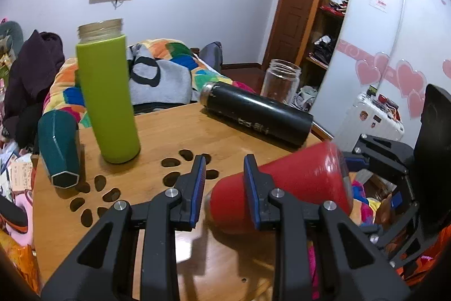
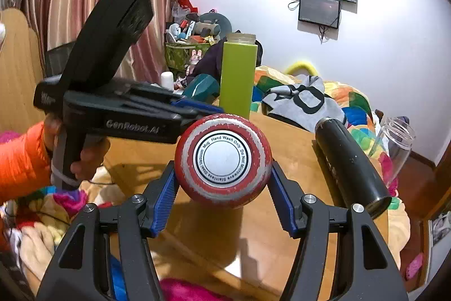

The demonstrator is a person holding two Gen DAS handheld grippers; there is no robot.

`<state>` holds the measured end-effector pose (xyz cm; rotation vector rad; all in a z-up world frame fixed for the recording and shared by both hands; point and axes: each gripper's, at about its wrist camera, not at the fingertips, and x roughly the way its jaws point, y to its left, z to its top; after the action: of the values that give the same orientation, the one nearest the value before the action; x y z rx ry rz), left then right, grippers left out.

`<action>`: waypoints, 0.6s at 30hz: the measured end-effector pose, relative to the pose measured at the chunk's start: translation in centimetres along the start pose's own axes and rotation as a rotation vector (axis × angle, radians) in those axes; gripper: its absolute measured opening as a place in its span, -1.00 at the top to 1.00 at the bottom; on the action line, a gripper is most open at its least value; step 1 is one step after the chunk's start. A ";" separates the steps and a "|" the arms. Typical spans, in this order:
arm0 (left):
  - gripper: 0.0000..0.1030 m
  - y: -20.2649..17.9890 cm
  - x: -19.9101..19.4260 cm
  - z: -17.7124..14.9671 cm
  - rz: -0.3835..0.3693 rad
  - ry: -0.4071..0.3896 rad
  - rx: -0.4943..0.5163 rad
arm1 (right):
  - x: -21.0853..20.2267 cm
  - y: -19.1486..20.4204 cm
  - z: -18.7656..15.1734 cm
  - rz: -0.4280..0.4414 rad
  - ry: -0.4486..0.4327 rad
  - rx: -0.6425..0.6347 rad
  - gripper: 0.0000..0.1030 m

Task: Flip cup upside down
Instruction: 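Keep rotating the cup with the right tool until its rim faces down, then lower the inverted cup onto the table and open the right tool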

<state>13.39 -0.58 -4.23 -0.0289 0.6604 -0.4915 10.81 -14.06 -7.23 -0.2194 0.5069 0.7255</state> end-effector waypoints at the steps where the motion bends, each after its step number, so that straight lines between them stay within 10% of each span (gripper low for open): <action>1: 0.46 0.2 0.0 -0.1 0.006 0.000 -0.004 | 0.3 -0.2 0.3 0.004 0.001 0.010 -0.13; 18: 0.48 3.4 1.1 -1.7 0.052 0.027 -0.064 | 4.2 -1.2 3.6 -0.005 0.070 0.094 -0.14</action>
<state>14.54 2.13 -6.82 -0.0657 0.7012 -0.4214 15.57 -11.19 -6.30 -0.1582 0.6055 0.6895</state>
